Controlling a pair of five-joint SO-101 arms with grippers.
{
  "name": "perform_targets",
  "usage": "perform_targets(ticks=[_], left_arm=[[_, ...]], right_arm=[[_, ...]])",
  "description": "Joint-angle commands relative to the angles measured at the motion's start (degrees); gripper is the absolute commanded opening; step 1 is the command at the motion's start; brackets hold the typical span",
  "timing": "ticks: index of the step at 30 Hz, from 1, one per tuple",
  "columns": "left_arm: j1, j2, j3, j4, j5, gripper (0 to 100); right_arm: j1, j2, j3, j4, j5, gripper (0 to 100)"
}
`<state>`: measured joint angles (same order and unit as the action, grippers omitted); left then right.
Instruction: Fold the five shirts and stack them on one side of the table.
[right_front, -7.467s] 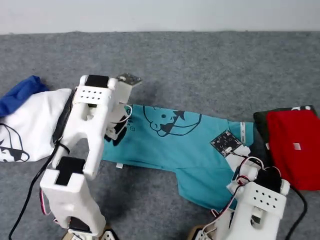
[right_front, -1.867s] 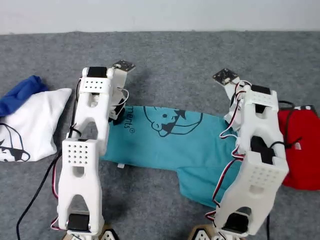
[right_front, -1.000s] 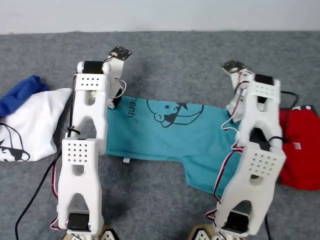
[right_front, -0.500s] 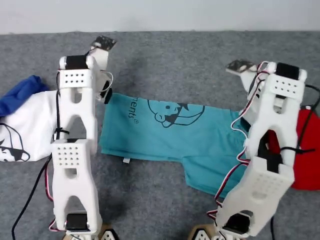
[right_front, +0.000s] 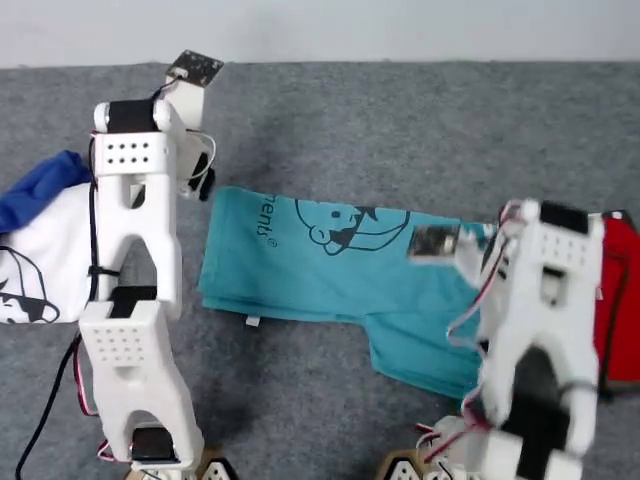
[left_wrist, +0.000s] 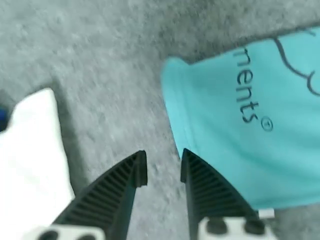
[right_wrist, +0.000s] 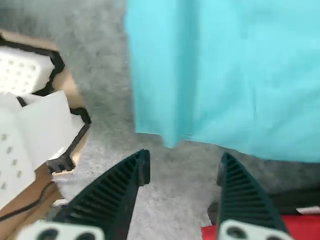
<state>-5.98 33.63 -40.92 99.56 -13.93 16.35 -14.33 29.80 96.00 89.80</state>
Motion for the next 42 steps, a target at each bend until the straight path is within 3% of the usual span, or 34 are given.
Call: perform_targets(ticks=[1, 9, 17, 24, 28, 32, 42], left_arm=[[0.44, -5.63, 3.65, 0.97, 0.26, 13], [0.44, -7.91, 8.22, 0.97, 0.35, 13], [0.44, -7.47, 8.4, 0.97, 0.35, 13], [0.44, -7.38, 8.48, 0.97, 0.26, 13], [0.44, -7.38, 8.48, 0.97, 0.26, 13], [0.44, -7.38, 8.48, 0.97, 0.26, 13], [0.44, -7.38, 11.82, 0.97, 0.18, 13]], right_arm=[[1.89, -10.59, 14.24, -6.02, 6.86, 22.0], [5.14, -9.63, 23.91, -19.56, 9.23, 22.0], [6.02, -12.18, 24.7, -20.44, 8.88, 22.0], [6.11, -13.76, 18.9, -5.41, 8.18, 22.0], [6.37, -13.76, 19.34, -2.95, 9.23, 22.0], [6.2, -13.76, 21.1, -5.76, 9.32, 22.0], [6.2, -13.14, 32.79, -24.92, 9.32, 22.0]])
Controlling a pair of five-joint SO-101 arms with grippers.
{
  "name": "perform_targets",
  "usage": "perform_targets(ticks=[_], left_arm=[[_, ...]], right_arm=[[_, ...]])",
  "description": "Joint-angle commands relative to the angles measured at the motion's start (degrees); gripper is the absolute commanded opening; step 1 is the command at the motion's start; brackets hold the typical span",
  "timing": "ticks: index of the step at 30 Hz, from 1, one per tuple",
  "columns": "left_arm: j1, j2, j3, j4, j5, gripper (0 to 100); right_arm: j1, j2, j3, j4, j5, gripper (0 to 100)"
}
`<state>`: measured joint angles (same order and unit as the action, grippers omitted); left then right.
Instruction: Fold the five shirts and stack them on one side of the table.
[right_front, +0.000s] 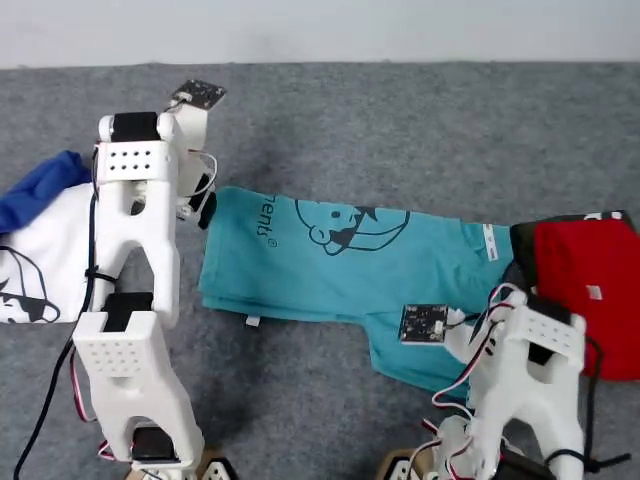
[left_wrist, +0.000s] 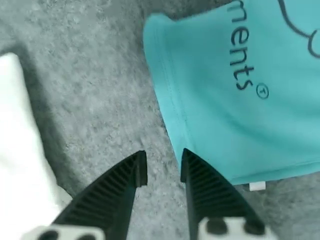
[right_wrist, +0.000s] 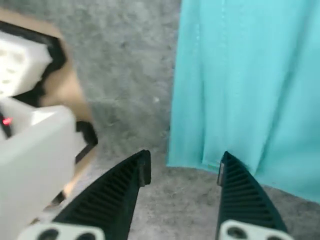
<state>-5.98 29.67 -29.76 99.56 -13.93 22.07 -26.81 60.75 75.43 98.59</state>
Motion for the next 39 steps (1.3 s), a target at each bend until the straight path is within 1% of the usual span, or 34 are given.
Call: perform_targets(ticks=[1, 9, 11, 14, 16, 19, 21, 26, 30, 33, 36, 39], left_arm=[[0.44, -3.43, 1.27, 0.97, 0.18, 13], [0.44, -3.78, 2.24, 0.97, 0.18, 13], [0.44, -3.78, 2.24, 0.97, 0.18, 13], [0.44, -3.78, 2.24, 0.97, 0.18, 13], [0.44, -3.69, 2.24, 0.97, 0.18, 13], [0.44, -3.69, 2.24, 0.97, 0.18, 13], [0.44, -3.69, 2.24, 0.97, 0.18, 13], [0.44, -3.69, 2.24, 0.97, 0.18, 13], [0.44, -3.69, 2.24, 0.97, 0.18, 13], [0.44, -3.52, 2.24, 0.97, 0.18, 13], [0.53, -3.43, 2.24, 0.97, 0.18, 13], [0.53, -3.43, 2.24, 0.97, 0.18, 13]], right_arm=[[0.48, -0.66, 2.73, -5.76, 0.53, 22.0], [0.4, -0.66, 6.86, -6.55, 0.53, 20.8], [0.4, -0.66, 7.03, -6.64, 0.53, 14.3], [0.66, -1.01, 7.03, -6.9, 0.35, 0.2], [1.19, -1.19, 7.03, -8.13, 0.18, 2.5], [1.89, -1.27, 5.8, -7.52, 0.09, 1.0], [2.24, -1.27, 3.6, -4.7, 0.09, 1.0], [2.42, -1.27, -3.87, 6.11, 0.09, 1.0], [2.33, -1.27, -7.65, 8.57, 0.0, 1.0], [1.71, -1.27, -10.46, 6.9, -2.9, 1.0], [-0.31, -0.66, -11.25, -0.4, -8.88, 1.0], [-4.26, -0.66, -11.25, -6.37, -14.77, 1.0]])
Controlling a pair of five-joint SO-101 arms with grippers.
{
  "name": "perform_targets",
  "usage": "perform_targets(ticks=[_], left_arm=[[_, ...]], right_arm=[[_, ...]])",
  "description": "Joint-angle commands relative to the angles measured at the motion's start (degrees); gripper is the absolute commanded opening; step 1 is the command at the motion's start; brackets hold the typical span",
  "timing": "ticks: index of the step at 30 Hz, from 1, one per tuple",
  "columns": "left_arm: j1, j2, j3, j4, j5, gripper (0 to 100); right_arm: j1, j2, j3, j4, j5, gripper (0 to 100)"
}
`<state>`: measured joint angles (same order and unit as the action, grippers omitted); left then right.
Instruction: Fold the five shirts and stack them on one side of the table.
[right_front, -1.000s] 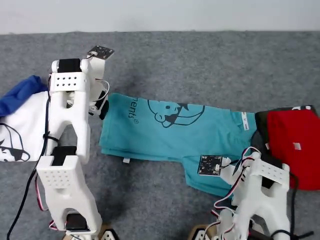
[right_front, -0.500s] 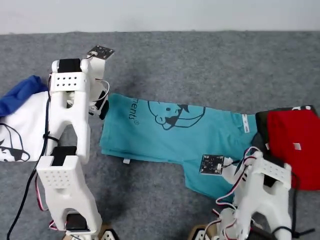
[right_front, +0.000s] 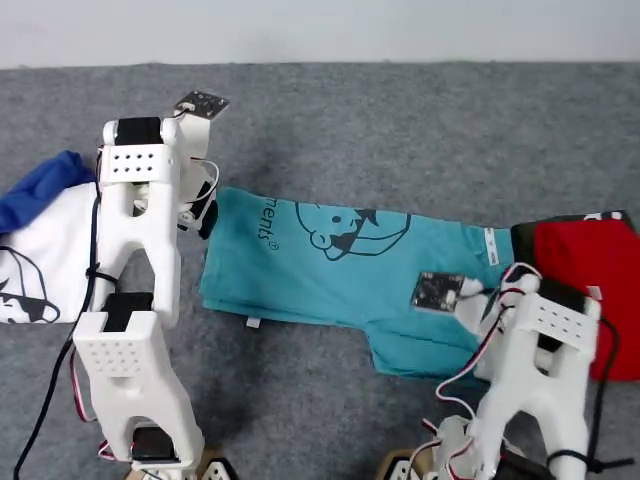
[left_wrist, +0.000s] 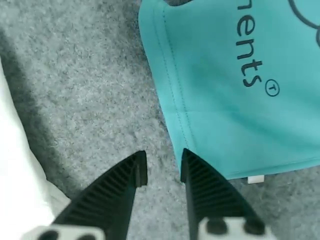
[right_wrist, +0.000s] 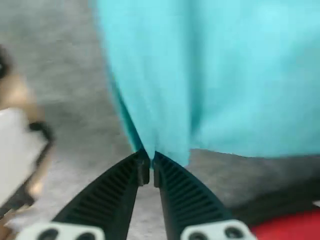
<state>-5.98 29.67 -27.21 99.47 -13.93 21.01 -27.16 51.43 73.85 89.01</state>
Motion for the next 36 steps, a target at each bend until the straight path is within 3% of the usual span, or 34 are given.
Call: perform_targets(ticks=[1, 7, 13, 20, 36], left_arm=[[0.53, -3.43, -0.31, 1.05, 0.18, 13], [0.53, -3.43, -0.31, 1.05, 0.18, 13], [0.53, -3.34, -0.22, 1.05, 0.18, 13], [0.53, -3.34, -0.22, 1.05, 0.18, 13], [1.23, -3.25, 2.77, 0.97, 0.18, 13]], right_arm=[[-4.7, -0.31, -1.93, -6.37, -6.68, 1.0], [-10.77, 1.1, -1.93, -17.1, -14.33, 1.0], [-10.77, 7.6, -2.2, -27.65, -18.37, 1.0], [-10.86, 8.75, -2.29, -37.14, -29.8, 1.0], [-10.07, 9.19, -1.85, -44.7, -39.3, 1.0]])
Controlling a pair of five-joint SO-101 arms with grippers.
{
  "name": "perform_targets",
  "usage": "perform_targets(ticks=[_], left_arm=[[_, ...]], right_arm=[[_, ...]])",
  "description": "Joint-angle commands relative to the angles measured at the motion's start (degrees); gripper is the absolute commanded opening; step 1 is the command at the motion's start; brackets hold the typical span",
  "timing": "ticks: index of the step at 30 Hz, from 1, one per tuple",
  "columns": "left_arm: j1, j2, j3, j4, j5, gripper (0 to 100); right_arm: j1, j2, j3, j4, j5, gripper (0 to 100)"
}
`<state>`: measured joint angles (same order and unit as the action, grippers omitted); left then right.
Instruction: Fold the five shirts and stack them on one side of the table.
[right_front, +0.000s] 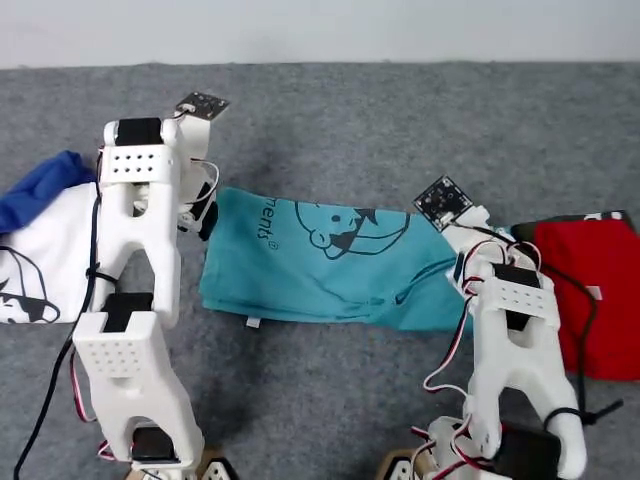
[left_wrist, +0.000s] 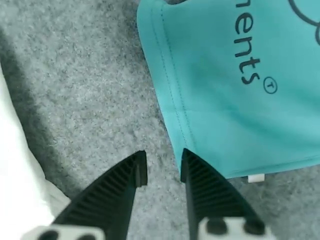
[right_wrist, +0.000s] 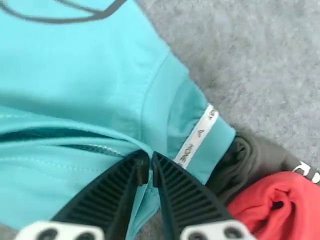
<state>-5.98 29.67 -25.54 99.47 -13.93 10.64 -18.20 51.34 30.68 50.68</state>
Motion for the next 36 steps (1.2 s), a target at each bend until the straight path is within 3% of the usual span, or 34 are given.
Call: perform_targets(ticks=[1, 9, 15, 22, 28, 36], left_arm=[[1.67, -3.25, 1.8, 0.88, 0.18, 13], [5.19, -3.34, 2.59, 0.88, 0.44, 13], [3.78, -3.34, 2.59, 0.79, 5.01, 13], [-1.58, -3.34, 2.51, -1.14, 16.18, 14], [-0.97, -3.25, 2.51, -1.05, 24.44, 25], [3.96, 2.29, 2.51, -3.6, 25.93, 27]], right_arm=[[0.31, 0.66, -1.76, -1.63, -0.97, 1.0], [2.24, 8.22, -2.11, -7.6, -3.96, 2.2], [3.91, 3.82, -2.11, -2.68, -10.73, 22.4], [4.0, -3.91, -7.56, 7.25, -12.92, 22.7], [4.0, -3.12, -18.55, 16.66, -17.85, 22.7], [4.26, -3.21, -20.4, 19.12, -17.85, 22.7]])
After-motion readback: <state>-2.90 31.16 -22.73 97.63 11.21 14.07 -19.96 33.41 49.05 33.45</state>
